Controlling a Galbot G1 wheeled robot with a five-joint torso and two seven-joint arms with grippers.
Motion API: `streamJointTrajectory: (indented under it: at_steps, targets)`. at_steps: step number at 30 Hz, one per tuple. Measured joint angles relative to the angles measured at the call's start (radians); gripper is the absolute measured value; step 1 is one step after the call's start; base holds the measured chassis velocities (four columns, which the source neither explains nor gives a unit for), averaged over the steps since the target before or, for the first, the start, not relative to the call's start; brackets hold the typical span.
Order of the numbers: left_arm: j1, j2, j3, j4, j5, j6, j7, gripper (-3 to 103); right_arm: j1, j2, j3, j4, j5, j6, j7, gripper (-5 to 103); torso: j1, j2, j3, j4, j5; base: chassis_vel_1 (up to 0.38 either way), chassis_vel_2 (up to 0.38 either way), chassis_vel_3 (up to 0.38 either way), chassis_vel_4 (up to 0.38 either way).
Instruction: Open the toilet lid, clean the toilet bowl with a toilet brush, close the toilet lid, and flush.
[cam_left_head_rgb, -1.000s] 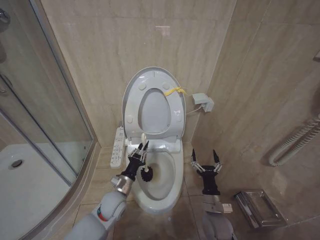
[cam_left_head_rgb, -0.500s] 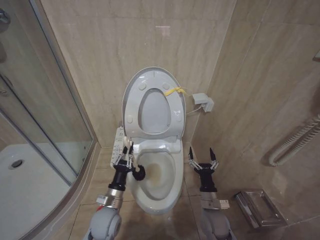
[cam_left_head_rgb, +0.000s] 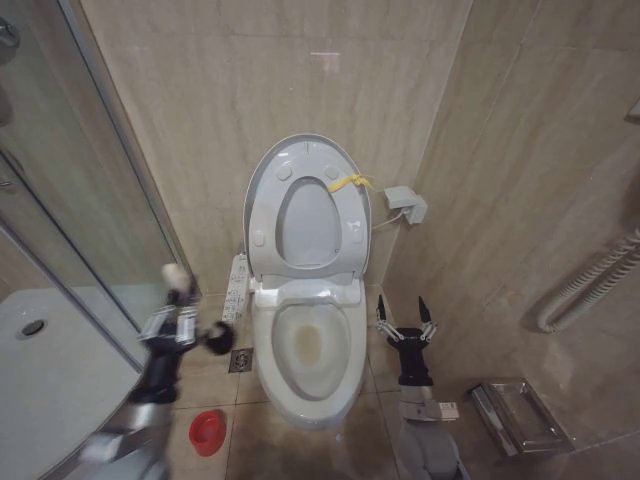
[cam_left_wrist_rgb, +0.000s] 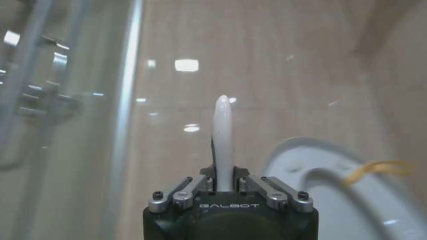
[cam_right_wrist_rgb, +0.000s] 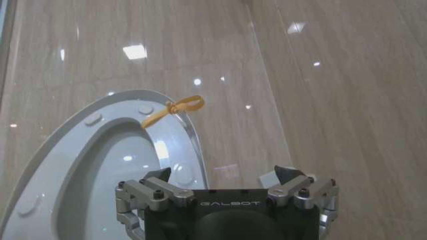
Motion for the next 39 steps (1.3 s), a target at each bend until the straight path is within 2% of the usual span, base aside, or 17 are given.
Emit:
streamJointTrajectory:
  at_steps: [3, 4, 5, 7, 8, 10, 11, 12, 13, 16, 17, 18, 20, 24, 30, 34, 39]
  targets:
    - [0.049, -0.038, -0.058, 0.009, 0.011, 0.001, -0.078, 16, -0.001, 0.013, -0.014, 0.004, -0.003, 0.005, -0.004, 100, 0.0, 0.0, 0.0, -0.0002, 0.0, 0.0, 0.0, 0.0, 0.0]
    - [0.049, -0.038, -0.058, 0.009, 0.011, 0.001, -0.078, 16, -0.001, 0.013, -0.014, 0.004, -0.003, 0.005, -0.004, 100, 0.0, 0.0, 0.0, -0.0002, 0.0, 0.0, 0.0, 0.0, 0.0]
    - [0.048, -0.053, -0.065, 0.032, 0.014, -0.001, -0.105, 16, -0.006, 0.019, -0.018, 0.007, -0.009, 0.008, -0.005, 100, 0.0, 0.0, 0.0, -0.0001, 0.0, 0.0, 0.0, 0.0, 0.0]
    - [0.021, -0.066, -0.069, 0.124, 0.025, -0.016, -0.146, 16, -0.02, 0.03, -0.021, 0.016, -0.023, 0.013, -0.007, 100, 0.0, 0.0, 0.0, -0.0001, 0.0, 0.0, 0.0, 0.0, 0.0]
    - [0.021, -0.066, -0.069, 0.124, 0.025, -0.016, -0.146, 16, -0.02, 0.03, -0.021, 0.016, -0.023, 0.013, -0.007, 100, 0.0, 0.0, 0.0, -0.0001, 0.0, 0.0, 0.0, 0.0, 0.0]
    - [-0.031, -0.06, -0.06, 0.238, 0.023, -0.063, -0.156, 16, -0.036, 0.042, -0.012, 0.026, -0.033, 0.021, -0.008, 100, 0.0, 0.0, 0.0, -0.0007, -0.0002, 0.0, 0.0, 0.0, 0.0]
    - [-0.058, -0.052, -0.054, 0.317, 0.006, -0.103, -0.147, 16, -0.04, 0.047, -0.009, 0.029, -0.036, 0.023, -0.008, 100, 0.0, 0.0, 0.0, -0.0012, 0.0002, 0.0, 0.0, 0.0, 0.0]
    - [-0.058, -0.052, -0.054, 0.317, 0.006, -0.103, -0.147, 16, -0.04, 0.047, -0.009, 0.029, -0.036, 0.023, -0.008, 100, 0.0, 0.0, 0.0, -0.0012, 0.0002, 0.0, 0.0, 0.0, 0.0]
    - [-0.074, -0.045, -0.048, 0.389, -0.009, -0.132, -0.133, 16, -0.041, 0.05, -0.007, 0.031, -0.038, 0.024, -0.008, 100, 0.0, 0.0, 0.0, -0.0011, -0.0001, 0.0, 0.0, 0.0, 0.0]
    - [-0.106, -0.027, -0.028, 0.554, -0.091, -0.208, -0.06, 16, -0.037, 0.058, -0.005, 0.031, -0.039, 0.023, -0.007, 100, 0.0, 0.0, 0.0, -0.0003, 0.0002, 0.0, 0.0, 0.0, 0.0]
    - [-0.106, -0.027, -0.028, 0.554, -0.091, -0.208, -0.06, 16, -0.037, 0.058, -0.005, 0.031, -0.039, 0.023, -0.007, 100, 0.0, 0.0, 0.0, -0.0003, 0.0002, 0.0, 0.0, 0.0, 0.0]
    - [-0.12, -0.021, -0.013, 0.613, -0.142, -0.232, -0.023, 16, -0.032, 0.061, -0.005, 0.029, -0.039, 0.022, -0.007, 100, 0.0, 0.0, 0.0, 0.0003, -0.0005, 0.0, 0.0, 0.0, 0.0]
    - [-0.148, -0.02, -0.006, 0.682, -0.174, -0.26, 0.027, 16, -0.026, 0.065, -0.004, 0.021, -0.039, 0.02, -0.006, 100, 0.0, 0.0, 0.0, 0.0, -0.0001, 0.0, 0.0, 0.0, 0.0]
    - [-0.199, -0.019, -0.003, 0.779, -0.148, -0.281, 0.058, 16, -0.018, 0.075, -0.005, 0.007, -0.039, 0.018, -0.006, 100, 0.0, 0.0, 0.0, -0.0005, -0.0001, 0.0, 0.0, 0.0, 0.0]
    - [-0.247, -0.017, 0.011, 0.894, -0.142, -0.288, 0.071, 16, -0.014, 0.081, -0.006, -0.002, -0.039, 0.018, -0.006, 100, 0.0, 0.0, 0.0, -0.0002, 0.0, 0.0, 0.0, 0.0, 0.0]
    - [-0.309, -0.025, 0.041, 1.004, -0.183, -0.296, 0.128, 16, -0.009, 0.081, -0.007, -0.005, -0.04, 0.016, -0.007, 100, 0.0, 0.0, 0.0, -0.0002, 0.0001, 0.0, 0.0, 0.0, 0.0]
    - [-0.377, -0.042, 0.057, 1.095, -0.16, -0.318, 0.172, 16, -0.007, 0.078, -0.007, -0.009, -0.04, 0.016, -0.007, 100, 0.0, 0.0, 0.0, -0.0004, 0.0001, 0.0, 0.0, 0.0, 0.0]
